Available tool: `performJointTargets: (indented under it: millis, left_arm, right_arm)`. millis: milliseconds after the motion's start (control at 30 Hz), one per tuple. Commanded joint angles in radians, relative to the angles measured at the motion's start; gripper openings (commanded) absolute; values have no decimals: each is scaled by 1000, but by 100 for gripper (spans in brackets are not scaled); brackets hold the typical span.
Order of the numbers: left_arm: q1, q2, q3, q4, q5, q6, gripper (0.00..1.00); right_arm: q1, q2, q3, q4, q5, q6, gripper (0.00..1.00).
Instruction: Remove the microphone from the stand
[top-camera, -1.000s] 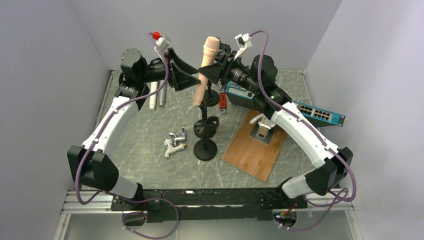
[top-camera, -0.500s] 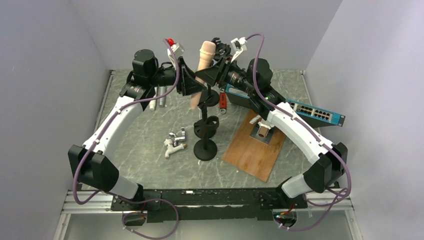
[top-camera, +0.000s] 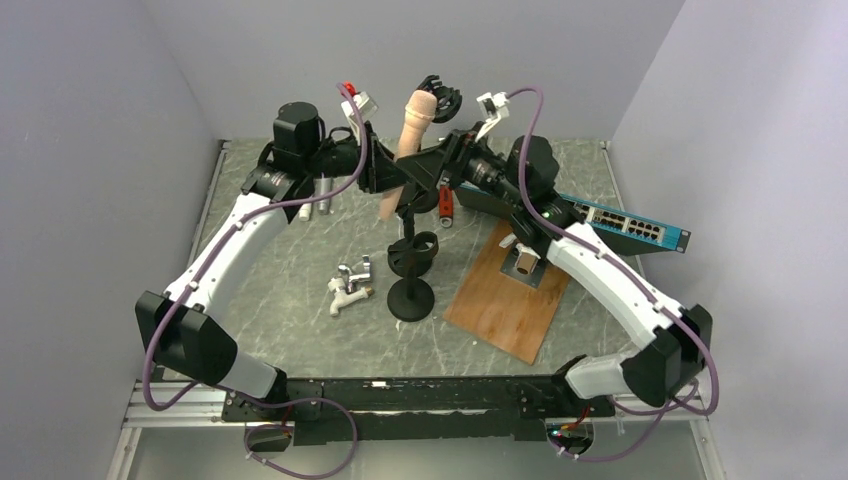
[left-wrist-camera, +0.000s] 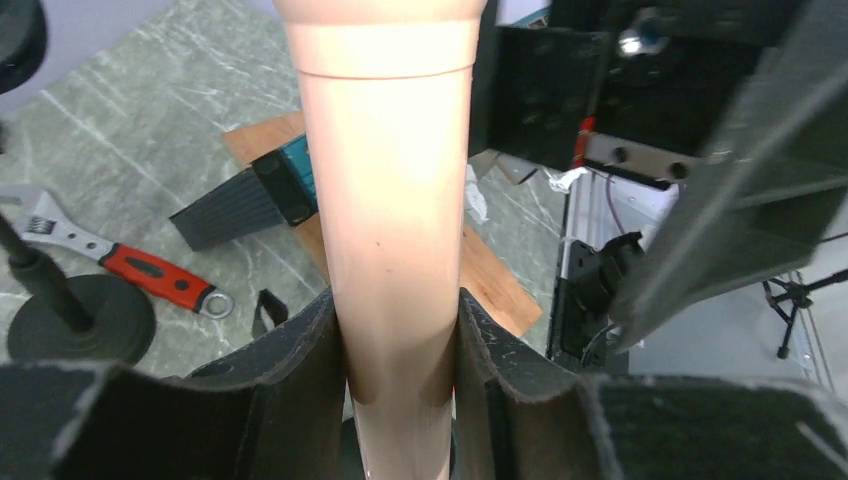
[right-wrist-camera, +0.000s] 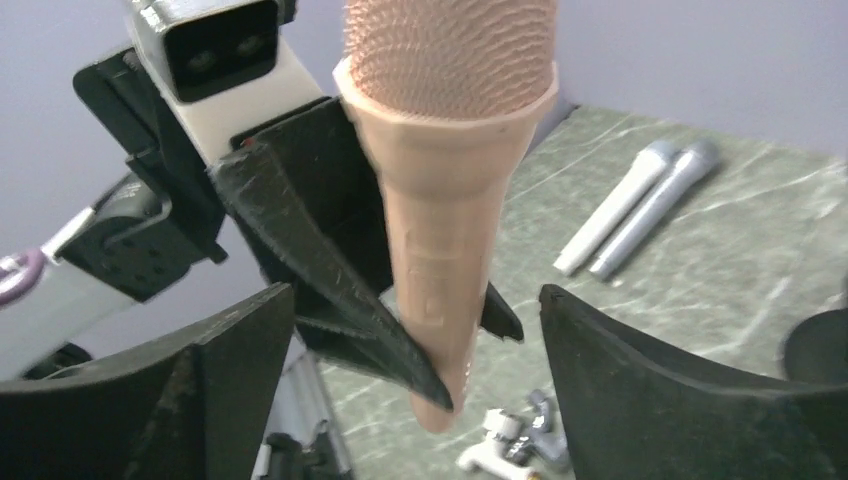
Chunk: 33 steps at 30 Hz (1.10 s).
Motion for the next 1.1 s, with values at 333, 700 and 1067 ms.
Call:
performJointTargets:
  millis: [333, 700, 1067]
  left_arm:
    - [5, -91, 61, -132, -424, 48, 0]
    - [146, -98, -51, -328, -720, 65, 0]
    - [359, 173, 90, -532, -1114, 141, 0]
  right_arm:
    - [1, -416, -121, -138, 318, -290, 100]
    - [0, -667, -215, -172, 571, -558, 100]
    - [1, -729, -234, -195, 708, -699, 100]
